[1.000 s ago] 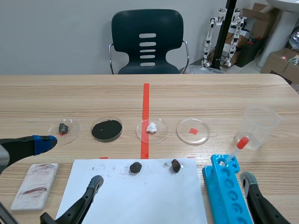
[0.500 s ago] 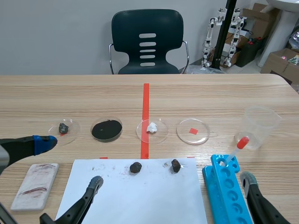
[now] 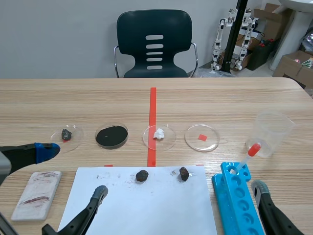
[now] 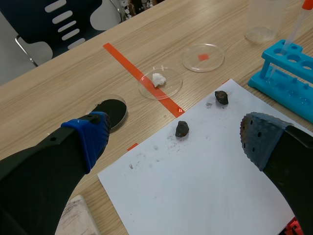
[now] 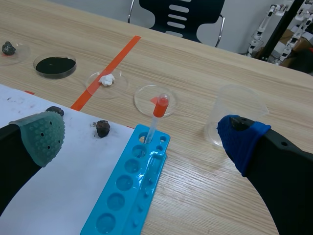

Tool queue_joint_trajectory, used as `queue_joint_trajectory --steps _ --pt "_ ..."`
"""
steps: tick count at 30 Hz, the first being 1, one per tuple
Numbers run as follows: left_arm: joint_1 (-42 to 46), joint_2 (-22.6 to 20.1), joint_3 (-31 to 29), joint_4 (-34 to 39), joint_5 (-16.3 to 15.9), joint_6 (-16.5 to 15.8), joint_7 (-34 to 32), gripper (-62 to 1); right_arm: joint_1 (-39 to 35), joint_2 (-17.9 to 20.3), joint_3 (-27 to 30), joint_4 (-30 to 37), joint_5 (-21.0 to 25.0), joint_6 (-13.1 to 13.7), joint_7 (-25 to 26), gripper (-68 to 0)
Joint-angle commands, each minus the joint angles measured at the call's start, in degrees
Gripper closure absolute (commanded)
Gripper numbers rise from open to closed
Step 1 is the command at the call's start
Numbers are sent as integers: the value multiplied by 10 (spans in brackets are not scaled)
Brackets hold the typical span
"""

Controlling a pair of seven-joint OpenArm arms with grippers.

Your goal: Pick up the middle mineral with the left hand

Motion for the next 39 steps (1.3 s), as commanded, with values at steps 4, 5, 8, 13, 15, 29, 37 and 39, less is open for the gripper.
queue_joint_trajectory --steps 4,5,8,13,15,29,37,39 --pt "0 0 -2 4 -4 -1 -8 -555 3 0 4 8 6 -2 8 -679" --pt "0 0 -2 4 -4 -1 -8 -555 3 0 4 8 6 -2 8 -679" --pt "0 0 -2 4 -4 -1 -8 -555 3 0 4 8 6 -2 8 -679" --pt "0 0 -2 4 -4 -1 -8 -555 3 0 4 8 6 -2 8 -679" --pt "0 0 -2 4 -4 -1 -8 -555 3 0 4 8 6 -2 8 -679" --pt "-33 0 -1 -4 -39 0 63 -555 3 0 4 8 6 -2 8 -679" --pt "-138 14 38 -40 -83 -1 154 -555 3 0 4 8 6 -2 8 -679" --pt "-163 25 50 -52 -83 -1 176 -555 3 0 4 8 6 -2 8 -679"
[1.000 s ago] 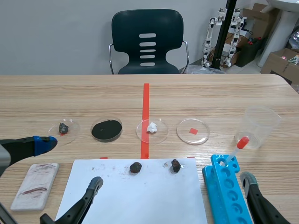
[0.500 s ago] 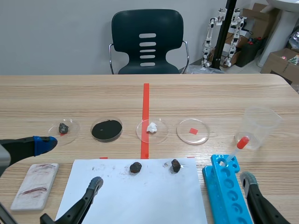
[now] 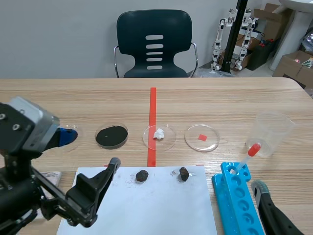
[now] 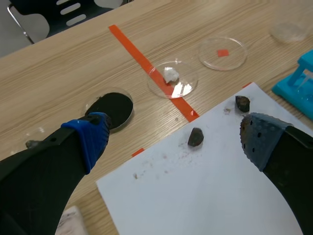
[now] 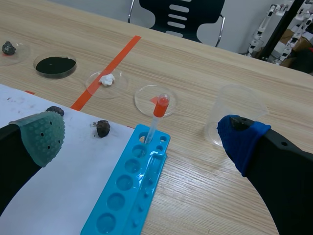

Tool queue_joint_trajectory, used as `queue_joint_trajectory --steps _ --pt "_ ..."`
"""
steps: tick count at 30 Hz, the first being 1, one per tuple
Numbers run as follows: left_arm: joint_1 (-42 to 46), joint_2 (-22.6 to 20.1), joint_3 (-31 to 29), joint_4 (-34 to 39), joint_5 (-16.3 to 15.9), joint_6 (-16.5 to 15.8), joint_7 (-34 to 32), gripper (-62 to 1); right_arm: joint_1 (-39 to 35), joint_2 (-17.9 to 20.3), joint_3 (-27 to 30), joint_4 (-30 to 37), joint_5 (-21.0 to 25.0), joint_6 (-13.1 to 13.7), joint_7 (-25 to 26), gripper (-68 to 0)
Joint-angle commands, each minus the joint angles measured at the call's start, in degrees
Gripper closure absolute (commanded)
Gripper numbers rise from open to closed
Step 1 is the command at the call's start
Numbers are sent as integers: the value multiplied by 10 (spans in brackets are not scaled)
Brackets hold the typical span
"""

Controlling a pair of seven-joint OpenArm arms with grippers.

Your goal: Pick up the middle mineral with the left hand

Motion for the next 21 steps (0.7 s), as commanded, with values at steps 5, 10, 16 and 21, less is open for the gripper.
queue_joint_trajectory --steps 5,10,16,21 --pt "-43 46 31 -9 -2 1 73 -555 3 0 4 8 6 -2 8 -679" --pt "-70 89 44 -9 -6 20 165 -500 3 0 4 8 6 -2 8 -679" --pt "-89 110 58 -10 -23 130 248 -475 3 0 4 8 6 -2 8 -679" --pt "-108 110 91 -14 -24 248 308 -477 3 0 4 8 6 -2 9 -679"
